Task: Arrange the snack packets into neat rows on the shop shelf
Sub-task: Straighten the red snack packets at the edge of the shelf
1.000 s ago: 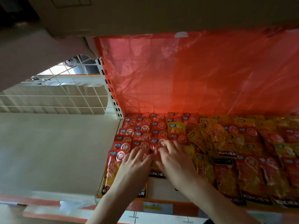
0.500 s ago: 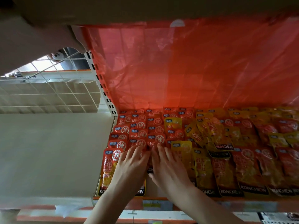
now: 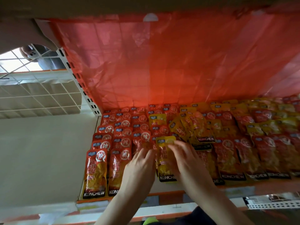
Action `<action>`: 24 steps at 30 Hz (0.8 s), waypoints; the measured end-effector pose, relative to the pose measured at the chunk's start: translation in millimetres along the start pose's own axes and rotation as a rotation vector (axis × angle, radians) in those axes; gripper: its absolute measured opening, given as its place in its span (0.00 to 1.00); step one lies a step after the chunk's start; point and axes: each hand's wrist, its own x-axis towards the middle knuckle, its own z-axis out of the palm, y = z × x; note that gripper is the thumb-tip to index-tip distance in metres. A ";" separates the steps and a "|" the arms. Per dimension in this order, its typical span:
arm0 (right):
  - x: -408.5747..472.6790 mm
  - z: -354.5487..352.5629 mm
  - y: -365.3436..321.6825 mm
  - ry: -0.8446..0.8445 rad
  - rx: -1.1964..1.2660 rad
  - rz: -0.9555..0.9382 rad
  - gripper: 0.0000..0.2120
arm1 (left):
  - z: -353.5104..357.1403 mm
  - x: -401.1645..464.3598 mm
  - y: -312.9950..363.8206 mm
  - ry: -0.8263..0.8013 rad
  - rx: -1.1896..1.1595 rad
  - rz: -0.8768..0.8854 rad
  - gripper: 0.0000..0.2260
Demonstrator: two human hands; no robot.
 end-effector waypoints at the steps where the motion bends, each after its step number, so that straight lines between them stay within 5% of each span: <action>1: -4.7 2.2 3.0 -0.010 -0.006 0.023 0.33 | 4.6 -1.3 5.2 -0.009 -0.029 -0.033 0.11; 14: -13.9 17.9 1.9 0.042 -0.077 0.044 0.31 | 16.2 4.3 30.1 -0.014 -0.234 -0.331 0.19; 18: -14.0 11.6 2.7 0.047 0.092 0.006 0.20 | 15.5 7.7 32.8 0.080 -0.432 -0.374 0.22; 24: -1.8 -22.5 2.9 0.015 0.581 0.145 0.24 | -2.9 9.0 41.0 0.199 -0.727 -0.243 0.25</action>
